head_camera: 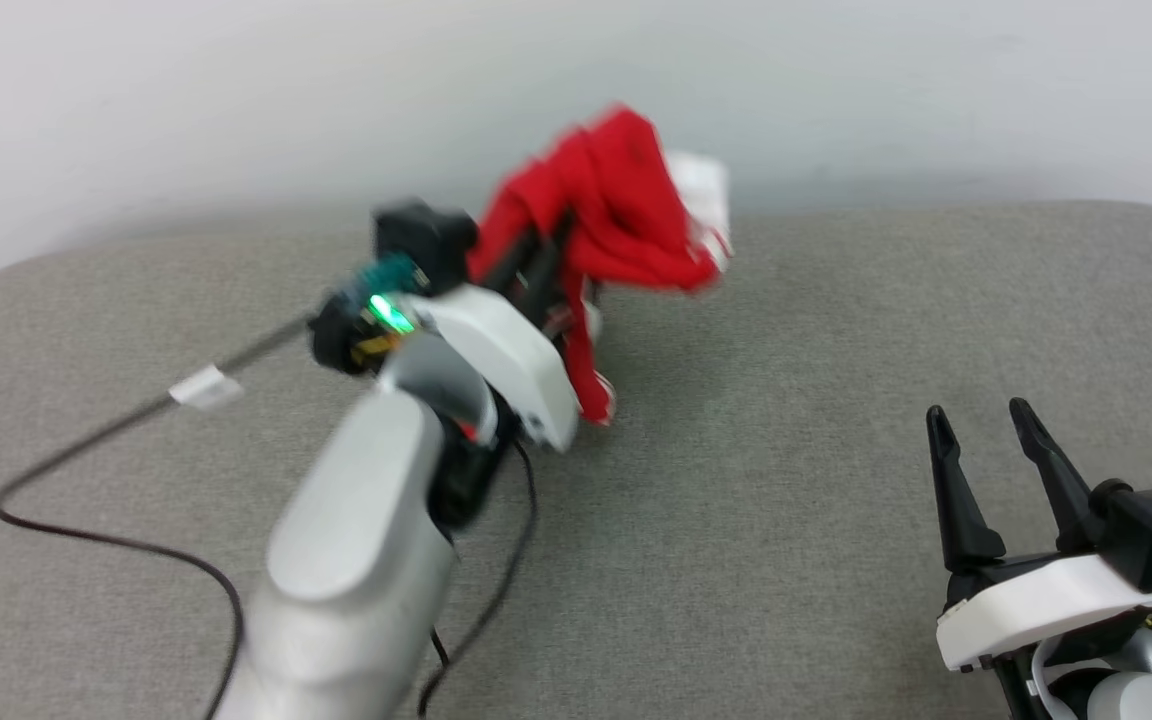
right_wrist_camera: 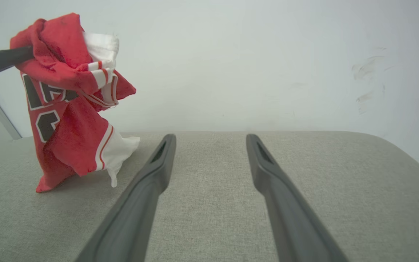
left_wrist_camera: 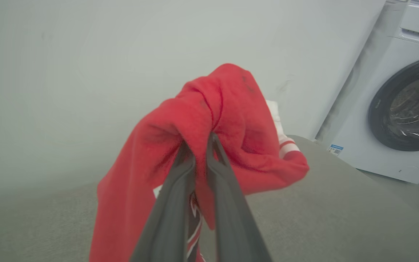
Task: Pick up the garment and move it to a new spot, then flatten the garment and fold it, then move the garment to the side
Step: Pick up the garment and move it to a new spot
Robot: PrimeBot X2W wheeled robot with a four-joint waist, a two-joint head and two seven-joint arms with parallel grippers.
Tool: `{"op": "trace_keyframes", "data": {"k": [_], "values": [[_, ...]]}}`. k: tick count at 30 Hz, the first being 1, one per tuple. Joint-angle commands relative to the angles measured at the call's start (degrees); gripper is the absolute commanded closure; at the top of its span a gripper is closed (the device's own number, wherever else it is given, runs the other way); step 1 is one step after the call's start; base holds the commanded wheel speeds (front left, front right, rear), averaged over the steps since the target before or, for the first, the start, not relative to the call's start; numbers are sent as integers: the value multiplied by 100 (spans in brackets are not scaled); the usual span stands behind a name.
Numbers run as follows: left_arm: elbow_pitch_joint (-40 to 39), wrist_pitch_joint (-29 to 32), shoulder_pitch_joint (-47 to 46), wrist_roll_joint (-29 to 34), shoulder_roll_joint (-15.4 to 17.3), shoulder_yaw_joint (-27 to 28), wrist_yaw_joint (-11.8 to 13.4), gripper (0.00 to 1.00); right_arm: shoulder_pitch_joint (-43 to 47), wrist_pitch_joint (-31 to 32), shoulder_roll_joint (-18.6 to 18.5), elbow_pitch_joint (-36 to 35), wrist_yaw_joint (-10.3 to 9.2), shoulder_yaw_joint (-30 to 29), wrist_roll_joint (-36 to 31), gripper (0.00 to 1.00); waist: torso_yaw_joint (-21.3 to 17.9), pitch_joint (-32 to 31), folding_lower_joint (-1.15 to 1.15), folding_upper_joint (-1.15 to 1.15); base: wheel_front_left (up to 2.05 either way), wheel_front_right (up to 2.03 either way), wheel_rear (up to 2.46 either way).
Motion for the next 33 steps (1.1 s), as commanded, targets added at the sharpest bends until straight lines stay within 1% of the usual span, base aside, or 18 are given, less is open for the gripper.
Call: {"op": "trace_keyframes", "data": {"k": [1,3,5,6,9,11,14,15,16,17,20,21,22,24,28,33], "values": [[-120,-24,333,-155,-7,-298,-16,100,83,23,16,-46,-2,4,20,0,-94,48,1,0,0,0,0],[-271,-38,691,-388,-11,-719,5,100,107,23,14,-67,-2,12,36,0,-145,95,1,0,0,0,0],[-382,-46,1033,-495,-12,-1084,143,100,101,28,15,-72,-2,2,35,0,-170,153,1,0,0,0,0],[-382,-46,1033,-495,-12,-1084,143,100,101,28,15,-72,-2,2,35,0,-170,153,1,0,0,0,0],[-430,-3,1641,-608,-14,-1564,350,100,122,11,16,-80,-2,9,49,0,-159,236,1,0,0,0,0],[-428,-65,1923,-581,-15,-1755,516,100,115,-1,16,-76,-2,18,62,0,-143,296,1,0,0,0,0],[-379,-124,2232,-522,-19,-2000,652,100,68,-20,16,-52,-2,7,77,0,-93,347,1,0,0,0,0],[-366,-147,2337,-551,-16,-2050,674,64,65,-11,16,-39,-2,24,84,0,-81,336,1,0,0,0,0],[-336,-151,2371,-497,-18,-2110,705,20,59,-6,16,-28,-2,36,102,0,-73,330,1,0,0,0,0],[-332,-174,2373,-456,-22,-2182,695,0,57,-12,13,-19,-2,21,88,0,-52,315,1,0,0,0,0],[-421,-391,2282,-326,-18,-2309,639,0,83,2,15,5,-2,1,112,0,36,232,1,0,0,0,0],[-549,-625,2170,-227,-20,-2334,658,0,117,10,12,-2,-2,3,121,0,92,158,1,0,0,0,0],[-549,-625,2170,-227,-20,-2334,658,0,117,10,12,-2,-2,3,121,0,92,158,1,0,0,0,0],[-684,-849,2100,-150,-10,-2278,725,0,162,32,12,0,-2,-18,132,0,143,58,1,0,0,0,0],[-971,-1204,1966,-51,91,-2039,962,0,267,58,13,-3,-2,-57,94,0,230,-119,1,0,0,0,0],[-1167,-1366,2012,-94,273,-1614,1323,0,414,84,12,-43,-2,-125,71,0,290,-285,1,0,0,0,0]]}}
